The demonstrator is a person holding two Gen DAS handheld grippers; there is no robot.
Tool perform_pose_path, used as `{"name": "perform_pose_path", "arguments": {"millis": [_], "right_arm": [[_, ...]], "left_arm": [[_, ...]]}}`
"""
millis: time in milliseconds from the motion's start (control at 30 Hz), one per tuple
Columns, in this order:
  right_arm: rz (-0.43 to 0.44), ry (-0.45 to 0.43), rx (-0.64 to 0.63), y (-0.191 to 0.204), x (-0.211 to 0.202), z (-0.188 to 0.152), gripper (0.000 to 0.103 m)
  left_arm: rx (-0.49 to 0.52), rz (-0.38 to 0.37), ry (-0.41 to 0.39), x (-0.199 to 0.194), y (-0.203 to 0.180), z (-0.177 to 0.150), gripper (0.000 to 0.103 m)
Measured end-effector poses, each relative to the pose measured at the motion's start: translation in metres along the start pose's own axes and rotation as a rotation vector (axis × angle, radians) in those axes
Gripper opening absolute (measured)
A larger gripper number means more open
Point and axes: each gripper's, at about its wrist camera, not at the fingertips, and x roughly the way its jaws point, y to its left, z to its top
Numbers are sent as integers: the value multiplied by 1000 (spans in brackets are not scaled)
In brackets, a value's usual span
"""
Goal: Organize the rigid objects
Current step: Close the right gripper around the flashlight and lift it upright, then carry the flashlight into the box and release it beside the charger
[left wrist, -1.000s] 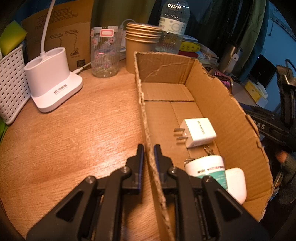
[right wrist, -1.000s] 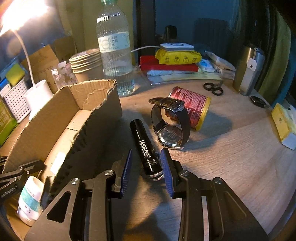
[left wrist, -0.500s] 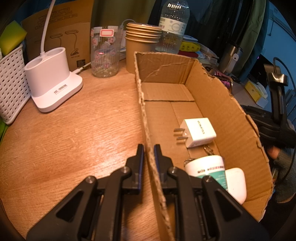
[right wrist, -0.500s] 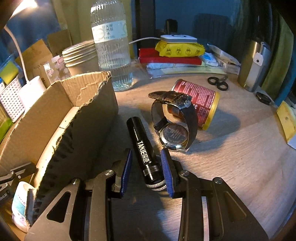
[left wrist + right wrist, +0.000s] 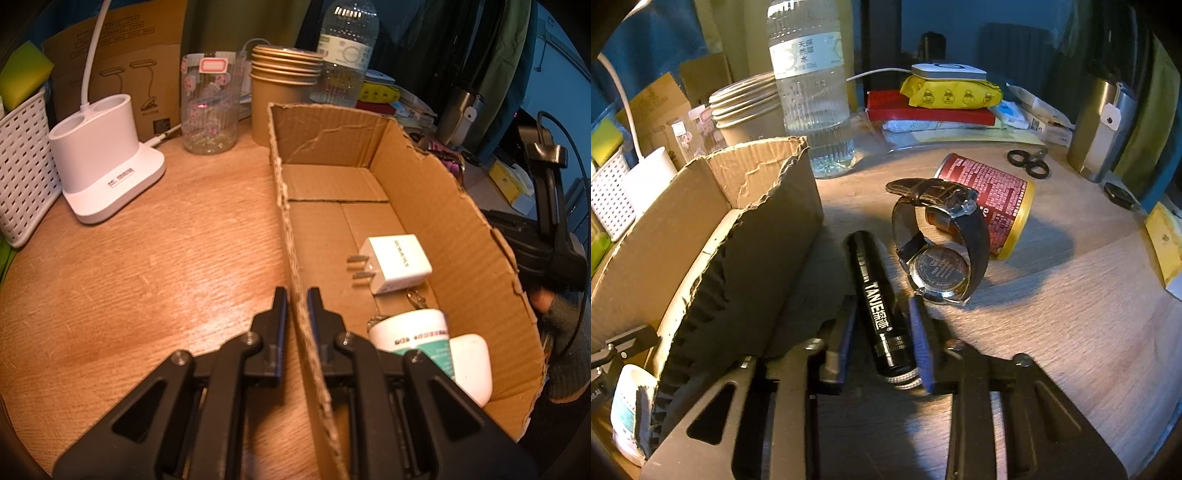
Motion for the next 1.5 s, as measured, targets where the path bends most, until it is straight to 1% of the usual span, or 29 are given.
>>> {"name": "perform_pose_path", "arguments": {"millis": [367, 700, 833, 967, 1200, 1367, 1500], "right_arm": [[13, -83, 0, 3, -27, -1, 21], [33, -184, 1, 13, -72, 1, 21], [54, -217, -20, 23, -89, 3, 21], [104, -245, -21, 30, -103, 4, 21], [122, -298, -43, 44, -129, 5, 21], [128, -359, -59, 52, -155, 7, 21], [175, -402, -87, 63, -178, 5, 22]], "left_arm": [[0, 0, 0, 0, 0, 0, 12], [0, 0, 0, 0, 0, 0, 12], [0, 0, 0, 0, 0, 0, 12], [0, 0, 0, 0, 0, 0, 12], [0, 0, 0, 0, 0, 0, 12], [0, 0, 0, 0, 0, 0, 12], [0, 0, 0, 0, 0, 0, 12]]}}
